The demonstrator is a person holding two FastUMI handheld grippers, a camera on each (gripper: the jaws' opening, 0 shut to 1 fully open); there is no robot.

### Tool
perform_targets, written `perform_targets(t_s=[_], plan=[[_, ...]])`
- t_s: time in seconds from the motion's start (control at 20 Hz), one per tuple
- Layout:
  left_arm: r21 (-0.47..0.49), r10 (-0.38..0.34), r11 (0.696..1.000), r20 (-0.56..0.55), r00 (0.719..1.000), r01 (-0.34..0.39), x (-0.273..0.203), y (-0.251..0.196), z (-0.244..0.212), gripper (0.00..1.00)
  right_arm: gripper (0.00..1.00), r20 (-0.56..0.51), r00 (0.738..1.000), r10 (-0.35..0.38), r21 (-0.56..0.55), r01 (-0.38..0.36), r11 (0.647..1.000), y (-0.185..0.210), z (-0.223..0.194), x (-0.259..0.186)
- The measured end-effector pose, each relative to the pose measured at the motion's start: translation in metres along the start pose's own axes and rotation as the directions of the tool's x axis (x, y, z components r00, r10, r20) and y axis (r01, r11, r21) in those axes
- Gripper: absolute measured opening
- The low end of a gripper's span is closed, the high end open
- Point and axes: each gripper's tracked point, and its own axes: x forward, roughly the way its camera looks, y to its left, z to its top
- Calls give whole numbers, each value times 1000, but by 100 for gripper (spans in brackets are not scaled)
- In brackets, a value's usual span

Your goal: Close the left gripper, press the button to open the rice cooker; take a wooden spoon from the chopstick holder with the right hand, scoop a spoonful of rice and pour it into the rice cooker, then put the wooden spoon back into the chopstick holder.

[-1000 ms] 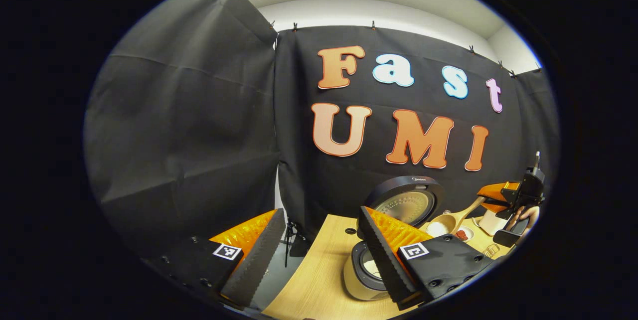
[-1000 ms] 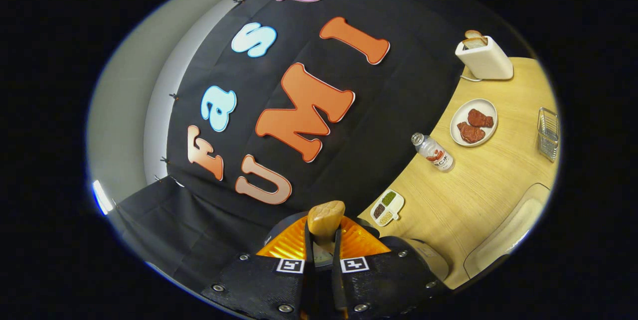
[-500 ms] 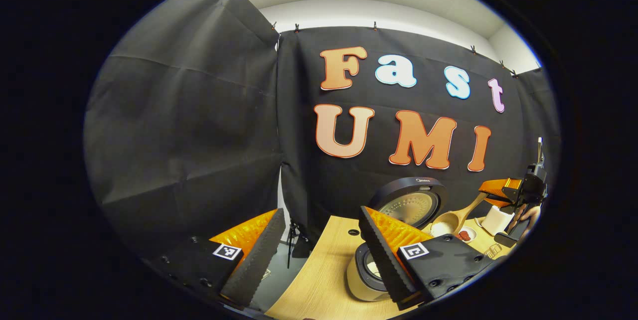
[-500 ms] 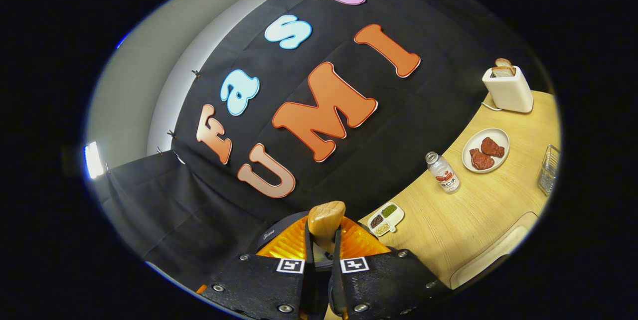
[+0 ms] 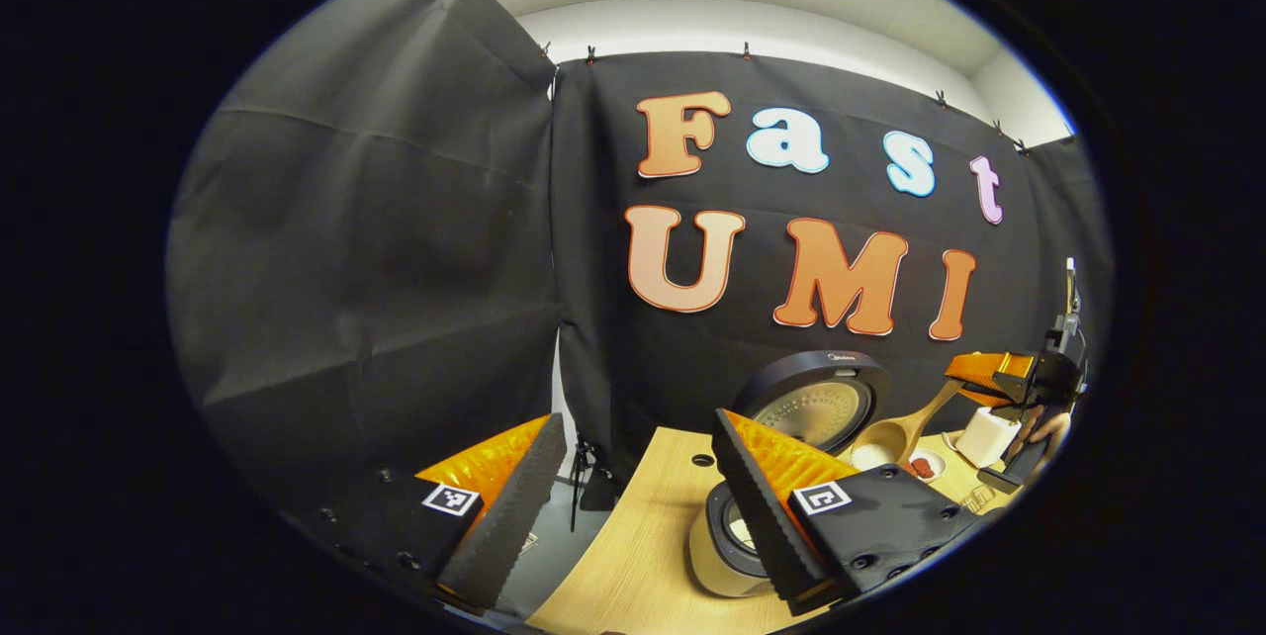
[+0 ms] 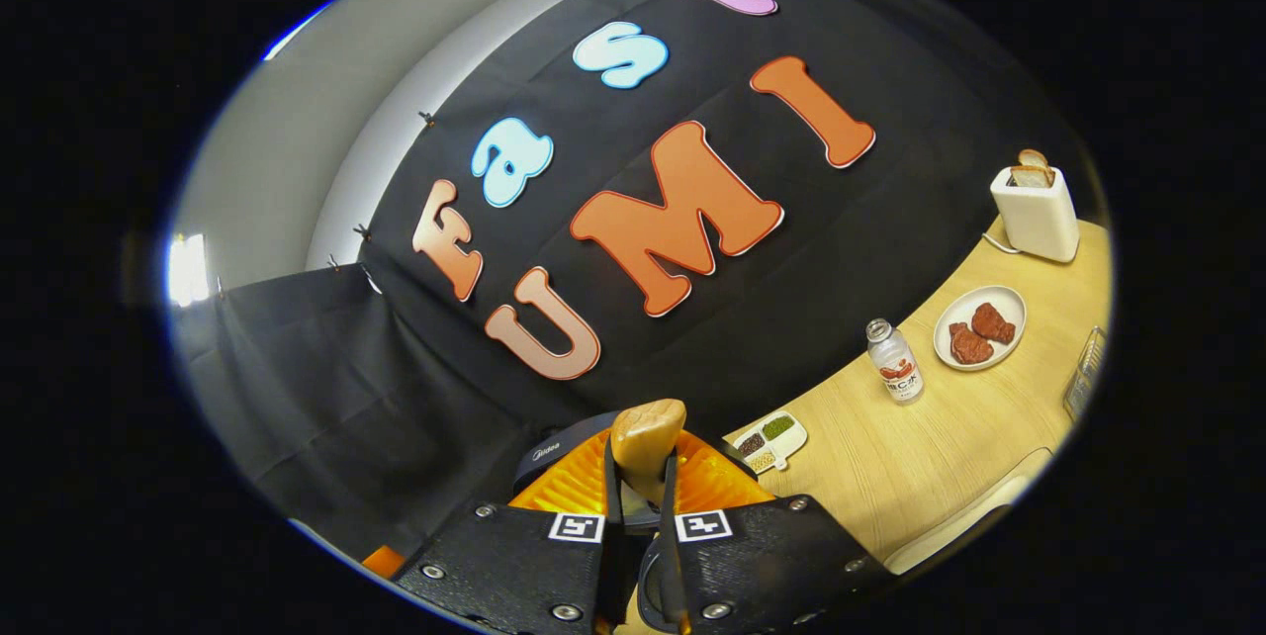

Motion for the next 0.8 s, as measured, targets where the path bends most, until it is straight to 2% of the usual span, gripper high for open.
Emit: perform_targets(t_s=[0.4,0.8], plan=[[4,-4,1000,-6,1000,4,0,1,-1,97,12,-3,999,46,-183,-45,982,22,-8,-1],[-7,4,1000,-6,1000,-4,-1,3,-1,98,12,-26,996,89,-370,-92,924,42,-27,1]])
